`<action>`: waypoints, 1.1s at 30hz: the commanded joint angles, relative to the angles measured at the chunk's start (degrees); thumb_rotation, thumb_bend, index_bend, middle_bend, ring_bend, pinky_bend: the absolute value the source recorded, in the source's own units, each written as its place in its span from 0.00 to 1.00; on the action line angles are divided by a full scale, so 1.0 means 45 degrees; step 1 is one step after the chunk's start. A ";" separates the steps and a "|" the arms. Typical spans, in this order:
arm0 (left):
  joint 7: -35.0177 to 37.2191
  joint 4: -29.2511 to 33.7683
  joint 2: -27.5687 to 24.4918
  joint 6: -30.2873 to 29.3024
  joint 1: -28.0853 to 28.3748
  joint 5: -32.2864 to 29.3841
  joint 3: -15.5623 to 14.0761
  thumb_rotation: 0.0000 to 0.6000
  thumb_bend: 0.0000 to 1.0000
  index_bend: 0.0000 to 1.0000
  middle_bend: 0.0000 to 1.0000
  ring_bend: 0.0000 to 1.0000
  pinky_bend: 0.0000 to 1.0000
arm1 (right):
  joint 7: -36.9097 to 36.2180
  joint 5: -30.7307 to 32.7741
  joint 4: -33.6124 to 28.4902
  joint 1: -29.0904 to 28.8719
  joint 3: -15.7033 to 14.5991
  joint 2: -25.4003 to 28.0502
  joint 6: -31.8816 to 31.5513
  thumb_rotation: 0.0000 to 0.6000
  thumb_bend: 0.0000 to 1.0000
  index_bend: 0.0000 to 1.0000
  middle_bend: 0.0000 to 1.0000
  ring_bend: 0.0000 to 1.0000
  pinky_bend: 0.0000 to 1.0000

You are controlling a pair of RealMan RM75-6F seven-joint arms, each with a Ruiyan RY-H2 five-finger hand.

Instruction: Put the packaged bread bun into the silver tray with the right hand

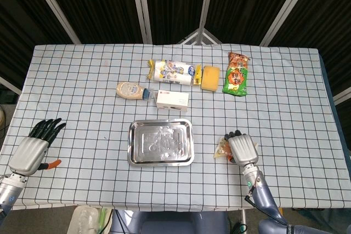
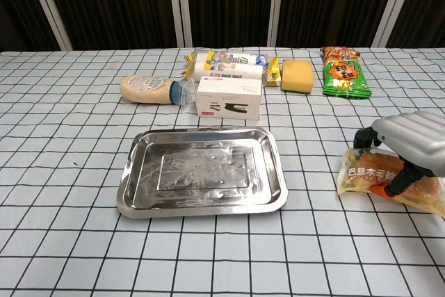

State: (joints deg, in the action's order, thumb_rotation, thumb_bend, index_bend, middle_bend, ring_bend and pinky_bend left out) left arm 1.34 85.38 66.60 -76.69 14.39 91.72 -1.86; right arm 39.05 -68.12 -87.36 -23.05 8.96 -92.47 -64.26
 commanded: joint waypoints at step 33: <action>0.0699 -0.0074 -0.0270 -0.0100 0.0005 0.0100 -0.0034 1.00 0.09 0.00 0.00 0.00 0.00 | 0.7863 0.3749 -0.0054 -0.5485 0.1975 -0.5427 0.0291 1.00 0.33 0.55 0.53 0.44 0.67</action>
State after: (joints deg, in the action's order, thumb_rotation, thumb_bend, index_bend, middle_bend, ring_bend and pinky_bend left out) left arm 3.91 85.27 65.65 -77.15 14.38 92.19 -2.02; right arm 73.16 -53.59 -91.11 -44.84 16.21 -113.54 -63.79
